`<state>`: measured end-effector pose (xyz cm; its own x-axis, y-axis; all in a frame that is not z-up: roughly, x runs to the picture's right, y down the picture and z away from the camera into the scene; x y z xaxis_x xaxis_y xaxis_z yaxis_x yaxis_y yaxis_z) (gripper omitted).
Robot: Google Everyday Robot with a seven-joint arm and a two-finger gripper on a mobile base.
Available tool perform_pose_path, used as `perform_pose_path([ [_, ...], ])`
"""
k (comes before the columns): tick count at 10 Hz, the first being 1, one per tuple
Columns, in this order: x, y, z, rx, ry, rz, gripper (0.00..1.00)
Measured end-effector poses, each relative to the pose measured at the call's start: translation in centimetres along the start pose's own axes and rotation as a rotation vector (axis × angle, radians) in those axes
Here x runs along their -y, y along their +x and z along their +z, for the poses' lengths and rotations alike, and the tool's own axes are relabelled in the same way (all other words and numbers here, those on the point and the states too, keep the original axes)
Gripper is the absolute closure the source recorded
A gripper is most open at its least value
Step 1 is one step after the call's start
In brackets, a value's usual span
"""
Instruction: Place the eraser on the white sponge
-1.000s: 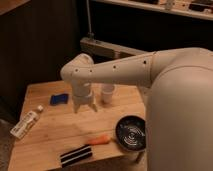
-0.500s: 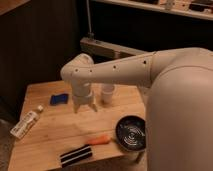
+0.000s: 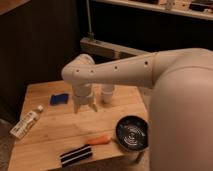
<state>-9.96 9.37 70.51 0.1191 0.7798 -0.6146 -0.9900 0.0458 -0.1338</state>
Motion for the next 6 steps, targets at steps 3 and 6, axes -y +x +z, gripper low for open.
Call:
perform_pose_path([
  [3, 2.8, -0.5, -0.4, 0.162, -0.230, -0.333, 0.35],
  [6, 6.0, -1.1, -2.7, 0.373, -0.449, -0.634, 0.35],
])
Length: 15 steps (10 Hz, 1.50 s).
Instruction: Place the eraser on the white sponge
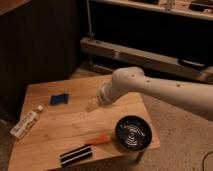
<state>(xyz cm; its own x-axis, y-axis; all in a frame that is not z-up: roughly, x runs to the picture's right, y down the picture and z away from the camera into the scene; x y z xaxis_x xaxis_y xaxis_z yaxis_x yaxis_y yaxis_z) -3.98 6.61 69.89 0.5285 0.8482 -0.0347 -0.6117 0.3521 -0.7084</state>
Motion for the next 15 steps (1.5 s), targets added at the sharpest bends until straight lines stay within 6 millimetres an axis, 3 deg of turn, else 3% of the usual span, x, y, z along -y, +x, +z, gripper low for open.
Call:
perform_pose_path([
  [4, 3.9, -0.8, -7.0, 0.326, 0.007, -0.300, 0.35],
  [5, 4.1, -0.9, -7.6, 0.342, -0.006, -0.324, 0.35],
  [7, 3.4, -1.1, -7.1, 0.299, -0.066, -0.383, 0.35],
  [12, -4.2, -0.5, -3.1, 0.076, -0.149, -0.808, 0.35],
  [15, -5.0, 1.4, -2.3, -0.038, -0.103, -0.896, 0.35],
])
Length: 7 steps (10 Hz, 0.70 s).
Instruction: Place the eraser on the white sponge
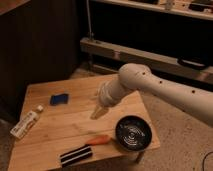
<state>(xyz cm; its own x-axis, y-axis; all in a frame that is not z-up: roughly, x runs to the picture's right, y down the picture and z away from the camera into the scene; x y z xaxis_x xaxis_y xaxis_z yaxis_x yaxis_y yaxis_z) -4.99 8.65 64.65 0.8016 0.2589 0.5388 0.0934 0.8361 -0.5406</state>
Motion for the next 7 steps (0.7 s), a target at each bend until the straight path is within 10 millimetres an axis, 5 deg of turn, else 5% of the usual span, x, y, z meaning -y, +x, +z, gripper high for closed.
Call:
perform_pose_path([
  [7, -4.0, 2.9, 2.7, 0.074, -0.112, 0.041, 0.35],
])
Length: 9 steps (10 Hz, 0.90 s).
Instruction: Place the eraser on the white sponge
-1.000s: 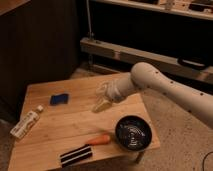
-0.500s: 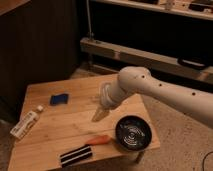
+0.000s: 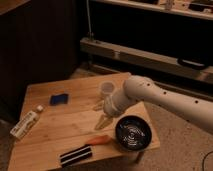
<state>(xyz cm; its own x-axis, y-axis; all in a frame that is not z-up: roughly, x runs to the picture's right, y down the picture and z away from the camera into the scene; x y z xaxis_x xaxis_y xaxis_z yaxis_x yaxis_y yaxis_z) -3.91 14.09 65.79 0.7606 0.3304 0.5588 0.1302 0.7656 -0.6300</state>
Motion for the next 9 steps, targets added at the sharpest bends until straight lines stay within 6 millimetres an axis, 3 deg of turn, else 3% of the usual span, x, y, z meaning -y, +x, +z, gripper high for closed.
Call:
perform_pose_path([
  [3, -3.3, 1.8, 2.5, 0.013, -0.099, 0.024, 0.35],
  [6, -6.7, 3.8, 3.6, 0.025, -0.142, 0.063, 0.35],
  [9, -7.1, 4.2, 4.3, 0.022, -0.146, 0.074, 0.35],
])
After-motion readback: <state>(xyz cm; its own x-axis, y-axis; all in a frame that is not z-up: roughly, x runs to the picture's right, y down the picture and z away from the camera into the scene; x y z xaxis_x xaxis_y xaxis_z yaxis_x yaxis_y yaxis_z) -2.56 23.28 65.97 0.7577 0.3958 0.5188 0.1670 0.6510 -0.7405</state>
